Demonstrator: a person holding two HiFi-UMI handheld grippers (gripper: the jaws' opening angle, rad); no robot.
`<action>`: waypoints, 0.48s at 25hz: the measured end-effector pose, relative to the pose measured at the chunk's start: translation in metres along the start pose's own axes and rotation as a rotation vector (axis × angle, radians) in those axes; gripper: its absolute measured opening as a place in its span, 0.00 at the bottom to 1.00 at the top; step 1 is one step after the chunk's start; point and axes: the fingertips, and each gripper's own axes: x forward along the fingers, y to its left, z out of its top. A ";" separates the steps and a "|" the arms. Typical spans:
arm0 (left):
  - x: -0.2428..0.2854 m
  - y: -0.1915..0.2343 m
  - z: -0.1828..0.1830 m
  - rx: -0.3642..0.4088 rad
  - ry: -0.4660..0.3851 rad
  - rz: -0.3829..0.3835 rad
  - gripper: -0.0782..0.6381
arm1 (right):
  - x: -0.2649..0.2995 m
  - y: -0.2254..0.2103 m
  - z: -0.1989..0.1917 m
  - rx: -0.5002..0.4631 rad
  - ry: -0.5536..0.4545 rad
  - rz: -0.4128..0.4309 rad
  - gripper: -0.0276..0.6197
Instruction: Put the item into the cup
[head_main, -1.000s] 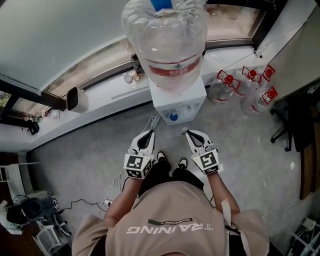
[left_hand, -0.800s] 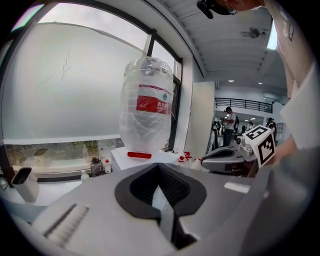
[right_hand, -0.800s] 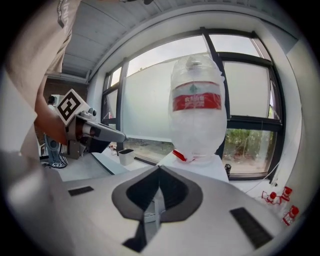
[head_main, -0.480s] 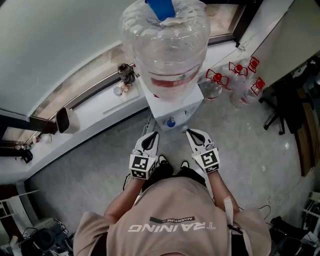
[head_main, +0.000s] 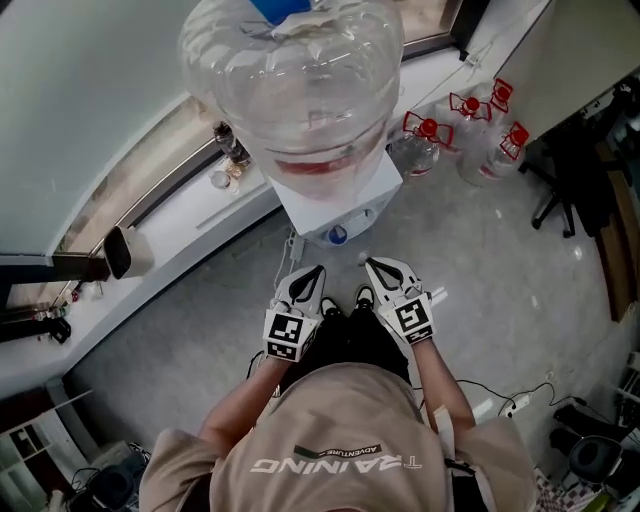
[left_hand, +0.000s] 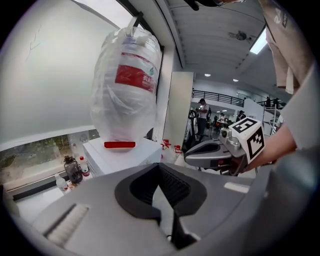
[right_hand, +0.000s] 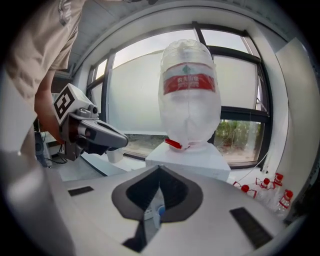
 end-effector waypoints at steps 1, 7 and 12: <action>0.005 -0.001 -0.005 0.000 0.015 -0.001 0.12 | 0.003 -0.001 -0.006 0.008 -0.001 0.006 0.06; 0.041 0.003 -0.049 -0.029 0.084 0.021 0.12 | 0.039 -0.007 -0.057 0.024 0.046 0.060 0.06; 0.077 0.009 -0.090 -0.052 0.124 0.025 0.12 | 0.071 -0.007 -0.101 0.008 0.085 0.101 0.06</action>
